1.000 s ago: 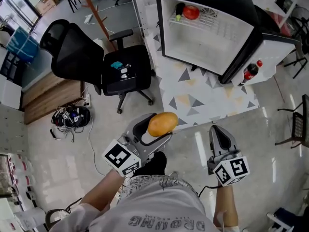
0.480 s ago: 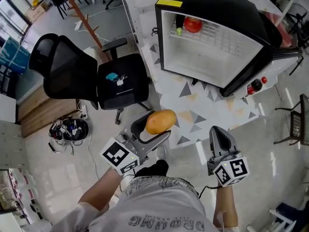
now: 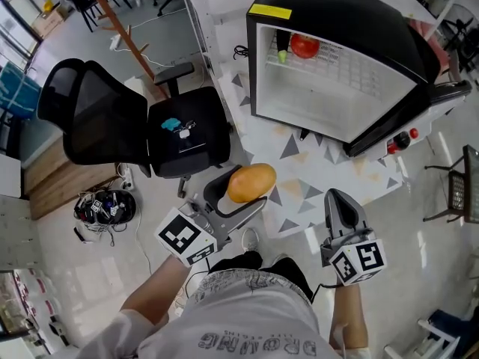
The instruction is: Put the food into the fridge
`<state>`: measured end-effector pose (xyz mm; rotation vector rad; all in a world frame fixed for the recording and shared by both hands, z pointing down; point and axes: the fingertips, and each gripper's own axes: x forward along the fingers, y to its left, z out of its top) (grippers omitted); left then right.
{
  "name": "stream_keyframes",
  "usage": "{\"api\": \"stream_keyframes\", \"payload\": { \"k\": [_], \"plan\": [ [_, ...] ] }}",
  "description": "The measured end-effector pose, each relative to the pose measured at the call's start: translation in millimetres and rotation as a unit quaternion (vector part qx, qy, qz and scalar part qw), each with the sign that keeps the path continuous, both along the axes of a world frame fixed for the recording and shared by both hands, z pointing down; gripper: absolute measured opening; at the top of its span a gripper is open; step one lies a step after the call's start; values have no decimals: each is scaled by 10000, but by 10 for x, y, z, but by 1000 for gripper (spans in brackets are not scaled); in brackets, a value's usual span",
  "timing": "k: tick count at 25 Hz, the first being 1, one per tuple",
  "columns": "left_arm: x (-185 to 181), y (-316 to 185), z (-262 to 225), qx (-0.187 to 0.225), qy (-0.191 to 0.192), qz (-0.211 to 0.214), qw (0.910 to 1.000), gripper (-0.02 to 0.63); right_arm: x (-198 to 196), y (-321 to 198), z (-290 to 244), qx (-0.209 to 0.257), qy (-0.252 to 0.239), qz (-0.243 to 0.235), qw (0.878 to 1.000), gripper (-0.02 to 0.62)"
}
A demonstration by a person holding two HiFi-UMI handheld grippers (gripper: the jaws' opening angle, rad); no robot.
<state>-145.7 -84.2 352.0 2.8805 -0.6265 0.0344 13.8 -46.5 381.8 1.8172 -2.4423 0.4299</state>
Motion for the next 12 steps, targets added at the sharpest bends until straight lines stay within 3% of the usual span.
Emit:
{"api": "stream_keyframes", "payload": {
  "k": [12],
  "plan": [
    [232, -187, -68, 144, -46, 52, 9999, 324, 105, -134, 2, 73, -26, 9, 10000, 3]
  ]
}}
